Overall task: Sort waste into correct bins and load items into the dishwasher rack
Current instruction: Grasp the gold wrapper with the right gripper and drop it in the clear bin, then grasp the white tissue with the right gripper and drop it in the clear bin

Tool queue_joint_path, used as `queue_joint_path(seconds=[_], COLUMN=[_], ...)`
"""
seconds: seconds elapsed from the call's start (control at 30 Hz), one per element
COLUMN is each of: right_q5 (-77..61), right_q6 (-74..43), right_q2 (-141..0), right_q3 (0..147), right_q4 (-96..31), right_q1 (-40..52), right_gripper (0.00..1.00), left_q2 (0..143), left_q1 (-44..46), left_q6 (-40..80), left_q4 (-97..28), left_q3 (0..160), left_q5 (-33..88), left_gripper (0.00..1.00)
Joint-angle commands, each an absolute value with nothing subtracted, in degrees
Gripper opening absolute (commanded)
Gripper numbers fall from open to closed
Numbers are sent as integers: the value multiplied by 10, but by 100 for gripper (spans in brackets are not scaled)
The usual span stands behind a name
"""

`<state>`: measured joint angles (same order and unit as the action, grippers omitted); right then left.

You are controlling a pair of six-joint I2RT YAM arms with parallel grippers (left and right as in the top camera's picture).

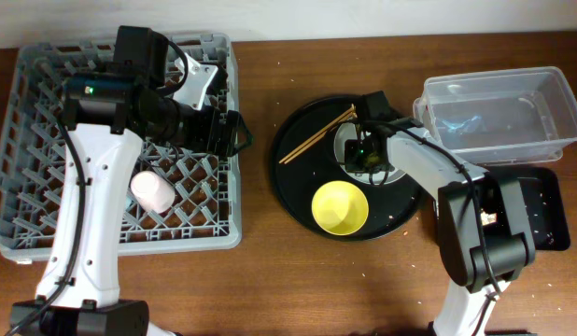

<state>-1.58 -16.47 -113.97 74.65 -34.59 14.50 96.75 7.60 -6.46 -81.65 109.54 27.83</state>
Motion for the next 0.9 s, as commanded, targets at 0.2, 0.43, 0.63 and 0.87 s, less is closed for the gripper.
queue_joint_path(seconds=[0.2, 0.43, 0.63, 0.87], right_q5=[-37, -234, -165, 67], right_q6=[-239, -152, -83, -131], right_q2=[-972, -1059, -1014, -1141], right_q3=[847, 856, 872, 825], right_q4=[-428, -352, -507, -379], right_q1=[-10, -169, -36, 62], right_gripper=[4, 54, 53, 60], left_q2=[957, 957, 957, 957], left_q1=[75, 75, 75, 75], left_q6=[-74, -74, -74, -74], left_q4=[-817, -817, -817, -817], left_q3=[1105, 1105, 1105, 1105], left_q5=[280, 281, 280, 280], left_gripper=[99, 99, 99, 99])
